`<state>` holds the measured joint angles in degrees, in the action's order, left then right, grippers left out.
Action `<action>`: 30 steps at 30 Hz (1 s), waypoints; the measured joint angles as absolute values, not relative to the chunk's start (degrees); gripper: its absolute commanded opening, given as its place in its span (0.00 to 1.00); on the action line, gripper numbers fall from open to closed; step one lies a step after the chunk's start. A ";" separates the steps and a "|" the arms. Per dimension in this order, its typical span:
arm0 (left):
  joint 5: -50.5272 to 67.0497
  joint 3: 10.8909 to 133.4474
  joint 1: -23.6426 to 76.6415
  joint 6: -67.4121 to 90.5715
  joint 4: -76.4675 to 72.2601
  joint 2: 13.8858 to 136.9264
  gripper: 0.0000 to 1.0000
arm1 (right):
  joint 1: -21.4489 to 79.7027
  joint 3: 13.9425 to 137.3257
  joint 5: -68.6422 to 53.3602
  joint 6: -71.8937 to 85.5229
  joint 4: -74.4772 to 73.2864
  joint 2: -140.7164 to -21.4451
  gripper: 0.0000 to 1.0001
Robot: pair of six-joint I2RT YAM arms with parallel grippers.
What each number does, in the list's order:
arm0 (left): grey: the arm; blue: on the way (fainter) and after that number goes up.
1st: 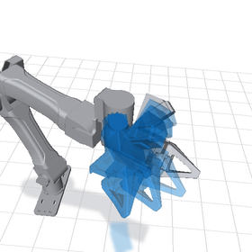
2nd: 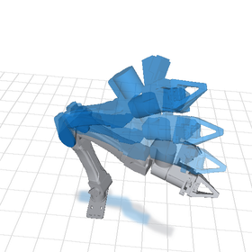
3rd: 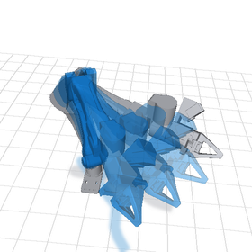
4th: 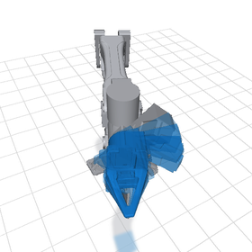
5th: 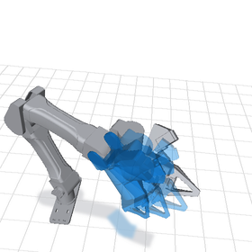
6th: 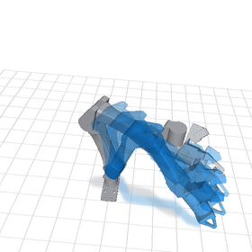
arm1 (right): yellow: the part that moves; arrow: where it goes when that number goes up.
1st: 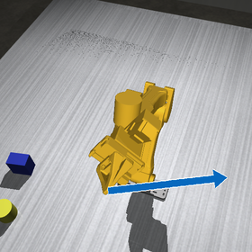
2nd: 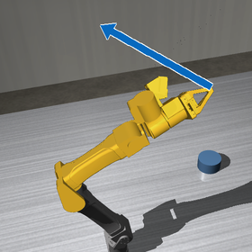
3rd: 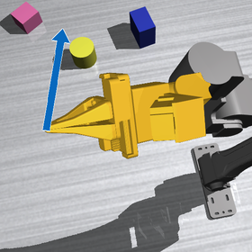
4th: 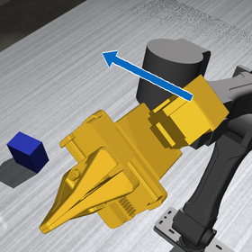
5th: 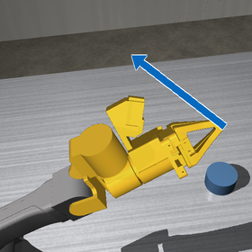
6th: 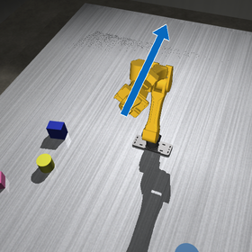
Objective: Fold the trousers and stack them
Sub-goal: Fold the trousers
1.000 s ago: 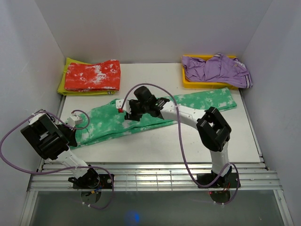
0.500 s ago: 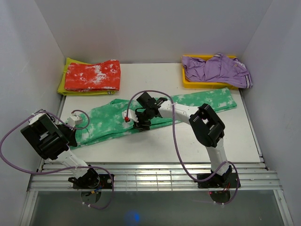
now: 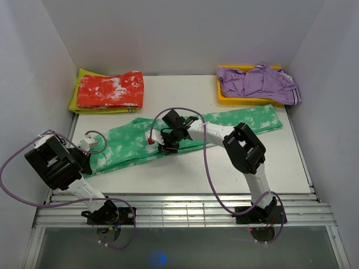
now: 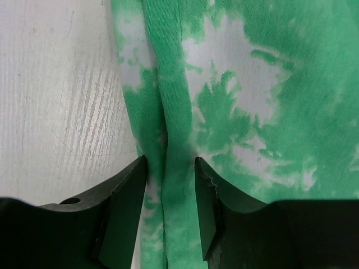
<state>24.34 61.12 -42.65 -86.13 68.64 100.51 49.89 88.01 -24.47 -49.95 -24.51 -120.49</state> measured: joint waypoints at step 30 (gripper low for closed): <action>24.08 62.52 -42.65 -86.35 69.97 101.93 0.00 | 49.56 85.21 -23.90 -53.04 -20.86 -120.31 0.13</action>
<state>24.08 62.52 -42.65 -86.35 69.97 101.93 49.56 85.21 -23.90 -53.04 -20.86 -120.31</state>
